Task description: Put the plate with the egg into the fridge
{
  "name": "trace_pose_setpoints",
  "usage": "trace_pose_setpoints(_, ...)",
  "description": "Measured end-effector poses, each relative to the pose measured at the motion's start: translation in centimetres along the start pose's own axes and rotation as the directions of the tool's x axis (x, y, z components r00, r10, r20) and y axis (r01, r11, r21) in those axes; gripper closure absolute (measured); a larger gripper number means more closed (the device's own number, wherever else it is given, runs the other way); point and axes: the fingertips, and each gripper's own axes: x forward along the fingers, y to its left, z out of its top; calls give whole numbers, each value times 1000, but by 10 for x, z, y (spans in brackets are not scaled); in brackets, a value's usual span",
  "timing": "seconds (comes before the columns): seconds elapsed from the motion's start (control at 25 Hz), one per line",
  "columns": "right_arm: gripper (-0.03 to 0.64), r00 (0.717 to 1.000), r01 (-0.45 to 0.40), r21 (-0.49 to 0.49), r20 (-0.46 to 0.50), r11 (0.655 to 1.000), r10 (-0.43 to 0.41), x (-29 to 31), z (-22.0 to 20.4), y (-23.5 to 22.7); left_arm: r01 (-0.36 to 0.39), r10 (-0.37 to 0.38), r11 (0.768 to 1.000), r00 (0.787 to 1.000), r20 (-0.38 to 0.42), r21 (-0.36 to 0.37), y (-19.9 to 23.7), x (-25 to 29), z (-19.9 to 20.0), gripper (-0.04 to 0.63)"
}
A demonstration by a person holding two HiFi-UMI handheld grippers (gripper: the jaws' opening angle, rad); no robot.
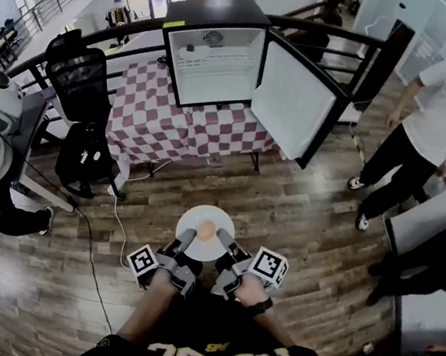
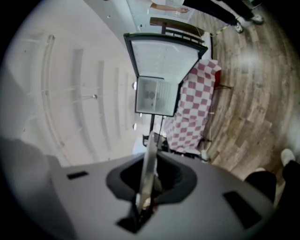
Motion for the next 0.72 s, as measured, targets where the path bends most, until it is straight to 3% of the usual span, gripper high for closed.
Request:
trace_pose_setpoints(0.32,577,999,22,37,-43,999,-20,30,14,-15,-23,25,999,999,42,-36,12,20,24,560)
trace_pose_setpoints(0.48,577,999,43,41,-28,998,-42,62,42,-24,-28,30,998,999,29,-59,12,57,49,560)
trace_pose_setpoints(0.72,577,998,59,25,10,998,-59,132,96,-12,-26,25,999,1000,-19,-33,-16,129,100,560)
